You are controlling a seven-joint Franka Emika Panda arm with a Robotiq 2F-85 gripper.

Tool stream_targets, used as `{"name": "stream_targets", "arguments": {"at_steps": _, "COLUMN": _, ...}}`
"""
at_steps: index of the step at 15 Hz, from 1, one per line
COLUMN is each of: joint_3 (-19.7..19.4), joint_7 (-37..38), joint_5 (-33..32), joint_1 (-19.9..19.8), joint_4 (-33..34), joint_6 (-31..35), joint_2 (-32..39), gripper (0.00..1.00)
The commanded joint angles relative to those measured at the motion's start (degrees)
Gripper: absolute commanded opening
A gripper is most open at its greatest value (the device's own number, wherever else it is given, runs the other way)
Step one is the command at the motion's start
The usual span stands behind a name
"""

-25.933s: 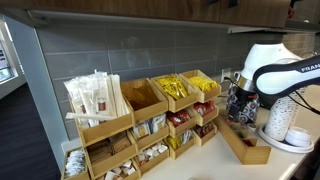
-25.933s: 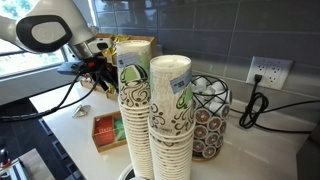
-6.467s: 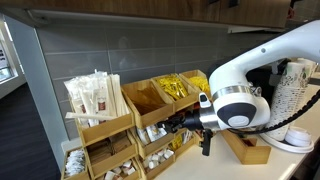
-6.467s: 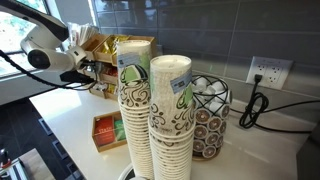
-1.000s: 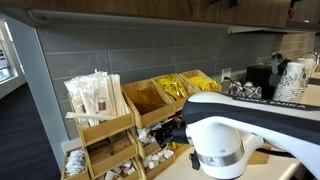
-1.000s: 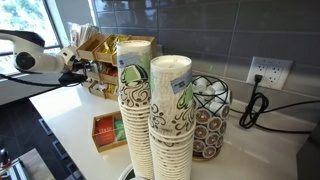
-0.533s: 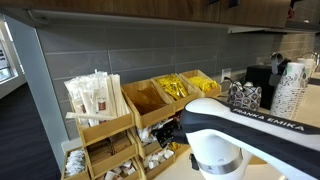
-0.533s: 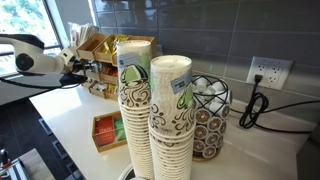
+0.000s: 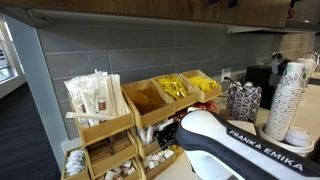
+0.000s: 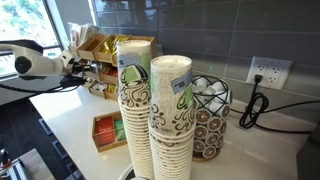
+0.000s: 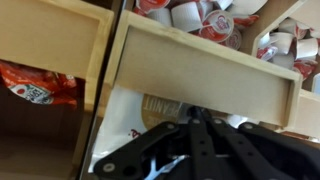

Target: Put the white sachet on the shelf with similar sachets

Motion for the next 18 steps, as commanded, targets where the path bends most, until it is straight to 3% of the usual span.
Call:
{"name": "stream_targets", "arguments": {"at_steps": 1, "joint_3": 0.11, "joint_7": 5.14, "joint_5": -0.7, "joint_1": 0.45, "joint_4": -1.41, "joint_6": -1.99, "joint_2": -4.55, "gripper": 0.33}}
{"name": "stream_targets", "arguments": {"at_steps": 10, "joint_3": -4.32, "joint_7": 7.74, "joint_5": -0.1, "joint_1": 4.71, "joint_4": -7.44, "joint_6": -10.81, "joint_2": -6.11, "gripper": 0.99}}
{"name": "stream_targets", "arguments": {"at_steps": 18, "joint_3": -8.57, "joint_7": 10.17, "joint_5": -5.23, "joint_1": 9.74, "joint_4": -13.23, "joint_6": -16.55, "joint_2": -3.1, "gripper": 1.0}}
